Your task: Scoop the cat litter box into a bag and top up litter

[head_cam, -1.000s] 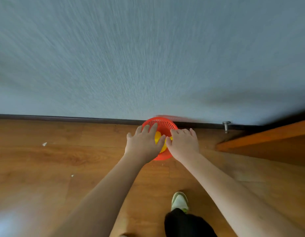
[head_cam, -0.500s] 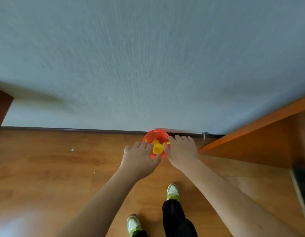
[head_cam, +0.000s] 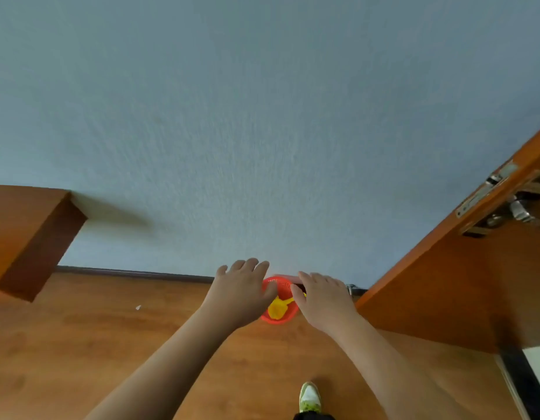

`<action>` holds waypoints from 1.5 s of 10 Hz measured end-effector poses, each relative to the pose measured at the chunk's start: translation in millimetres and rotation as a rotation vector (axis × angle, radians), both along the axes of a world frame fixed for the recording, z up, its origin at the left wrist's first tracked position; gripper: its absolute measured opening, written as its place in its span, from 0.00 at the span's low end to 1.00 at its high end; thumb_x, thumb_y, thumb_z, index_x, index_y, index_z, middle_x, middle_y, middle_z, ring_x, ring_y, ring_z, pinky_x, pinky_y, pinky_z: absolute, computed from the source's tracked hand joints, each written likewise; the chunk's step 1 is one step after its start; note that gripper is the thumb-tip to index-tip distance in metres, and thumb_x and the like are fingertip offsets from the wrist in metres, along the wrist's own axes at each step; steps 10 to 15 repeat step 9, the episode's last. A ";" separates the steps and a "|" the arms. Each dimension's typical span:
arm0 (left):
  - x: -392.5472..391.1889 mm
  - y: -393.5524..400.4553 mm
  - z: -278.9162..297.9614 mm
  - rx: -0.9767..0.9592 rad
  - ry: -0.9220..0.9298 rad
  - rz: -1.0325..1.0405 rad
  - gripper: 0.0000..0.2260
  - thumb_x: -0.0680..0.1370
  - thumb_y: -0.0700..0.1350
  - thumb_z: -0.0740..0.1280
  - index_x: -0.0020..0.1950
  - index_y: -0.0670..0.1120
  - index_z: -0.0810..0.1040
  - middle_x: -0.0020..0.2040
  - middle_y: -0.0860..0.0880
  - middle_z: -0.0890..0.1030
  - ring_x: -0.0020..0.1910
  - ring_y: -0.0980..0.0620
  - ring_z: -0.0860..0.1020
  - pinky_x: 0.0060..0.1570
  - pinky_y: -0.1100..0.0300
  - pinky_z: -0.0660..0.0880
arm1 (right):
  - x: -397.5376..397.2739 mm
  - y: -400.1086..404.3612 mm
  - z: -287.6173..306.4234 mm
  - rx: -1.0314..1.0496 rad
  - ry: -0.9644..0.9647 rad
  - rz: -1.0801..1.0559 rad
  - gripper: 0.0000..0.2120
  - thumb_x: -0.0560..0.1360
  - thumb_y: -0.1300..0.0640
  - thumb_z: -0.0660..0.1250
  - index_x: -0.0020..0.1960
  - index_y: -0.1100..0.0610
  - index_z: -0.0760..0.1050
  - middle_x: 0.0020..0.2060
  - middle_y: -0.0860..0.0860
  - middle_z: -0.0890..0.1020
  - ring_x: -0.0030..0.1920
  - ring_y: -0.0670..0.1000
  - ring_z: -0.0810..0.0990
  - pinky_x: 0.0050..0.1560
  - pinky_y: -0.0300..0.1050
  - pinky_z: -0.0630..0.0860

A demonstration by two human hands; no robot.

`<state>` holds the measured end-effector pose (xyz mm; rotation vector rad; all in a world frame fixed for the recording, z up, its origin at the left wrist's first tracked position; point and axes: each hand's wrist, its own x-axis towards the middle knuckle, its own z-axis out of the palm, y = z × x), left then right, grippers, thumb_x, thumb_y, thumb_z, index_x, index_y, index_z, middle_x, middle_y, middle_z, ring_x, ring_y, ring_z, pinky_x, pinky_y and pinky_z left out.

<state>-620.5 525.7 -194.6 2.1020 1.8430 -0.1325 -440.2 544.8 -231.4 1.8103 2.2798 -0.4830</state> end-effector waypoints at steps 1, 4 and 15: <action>6.0 -7.2 17.2 0.013 -0.014 0.053 0.26 0.82 0.60 0.49 0.78 0.51 0.59 0.77 0.50 0.63 0.75 0.48 0.62 0.73 0.45 0.60 | 6.6 9.0 20.5 -0.042 0.026 0.062 0.26 0.81 0.41 0.45 0.74 0.51 0.59 0.70 0.52 0.70 0.67 0.55 0.70 0.65 0.51 0.68; 43.3 -11.2 47.1 0.112 0.115 0.253 0.25 0.83 0.58 0.46 0.78 0.51 0.56 0.79 0.49 0.58 0.78 0.48 0.53 0.76 0.42 0.50 | 21.2 52.7 63.1 0.136 0.027 0.315 0.25 0.81 0.42 0.47 0.73 0.52 0.63 0.69 0.51 0.71 0.67 0.54 0.71 0.66 0.50 0.67; 31.7 -180.6 80.9 0.122 0.205 0.891 0.25 0.82 0.59 0.44 0.77 0.52 0.57 0.78 0.52 0.58 0.78 0.50 0.53 0.76 0.41 0.50 | -77.3 -33.8 78.2 0.104 0.190 0.876 0.22 0.81 0.45 0.43 0.62 0.49 0.72 0.60 0.47 0.77 0.60 0.50 0.74 0.62 0.48 0.70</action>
